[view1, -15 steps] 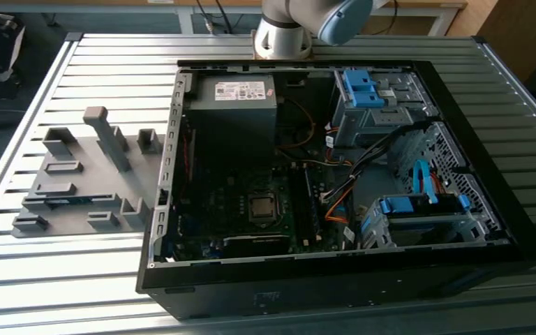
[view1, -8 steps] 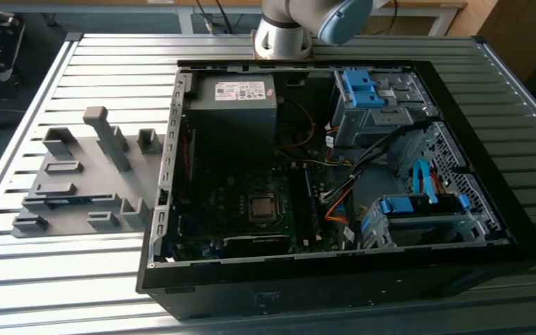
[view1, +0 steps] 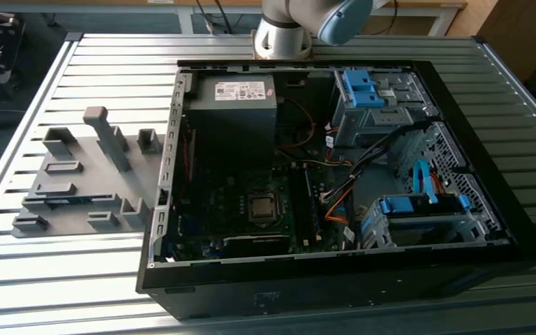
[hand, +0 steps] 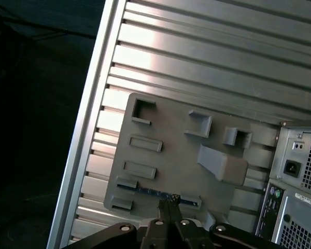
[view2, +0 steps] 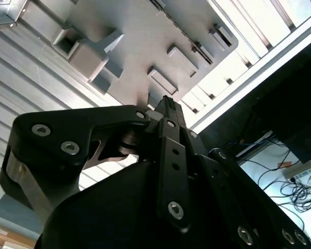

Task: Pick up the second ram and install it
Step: 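Pick up the second ram and move it above second insertion slot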

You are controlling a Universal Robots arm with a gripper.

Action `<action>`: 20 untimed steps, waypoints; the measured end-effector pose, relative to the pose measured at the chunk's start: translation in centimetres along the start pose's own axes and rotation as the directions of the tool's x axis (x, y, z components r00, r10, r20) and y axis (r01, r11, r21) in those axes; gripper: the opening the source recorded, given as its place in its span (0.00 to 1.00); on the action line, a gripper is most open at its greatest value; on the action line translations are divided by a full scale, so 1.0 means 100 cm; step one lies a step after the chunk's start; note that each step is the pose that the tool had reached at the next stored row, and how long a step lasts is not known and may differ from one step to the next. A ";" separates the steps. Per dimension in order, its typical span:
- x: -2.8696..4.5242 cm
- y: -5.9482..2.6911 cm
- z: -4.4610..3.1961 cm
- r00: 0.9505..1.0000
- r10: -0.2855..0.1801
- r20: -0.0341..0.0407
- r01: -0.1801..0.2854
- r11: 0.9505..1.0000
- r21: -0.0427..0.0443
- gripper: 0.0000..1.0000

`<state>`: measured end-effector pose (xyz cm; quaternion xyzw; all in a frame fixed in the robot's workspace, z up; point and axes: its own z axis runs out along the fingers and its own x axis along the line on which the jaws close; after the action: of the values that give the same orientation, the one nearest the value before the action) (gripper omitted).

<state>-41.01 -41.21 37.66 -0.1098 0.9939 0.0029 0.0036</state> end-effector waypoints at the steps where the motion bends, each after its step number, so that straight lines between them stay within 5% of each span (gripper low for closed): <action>1: 0.0000 0.0000 0.0006 1.000 -0.008 -0.002 0.008 1.000 0.002 0.11; 9: 0.0001 -0.0001 0.0047 0.991 -0.136 -0.007 0.136 0.991 0.000 0.11; 20: 0.0004 -0.0002 0.0108 0.956 -0.294 -0.009 0.294 0.956 -0.003 0.11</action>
<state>-41.04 -41.23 36.58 -0.2564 0.9666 0.0025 -0.0005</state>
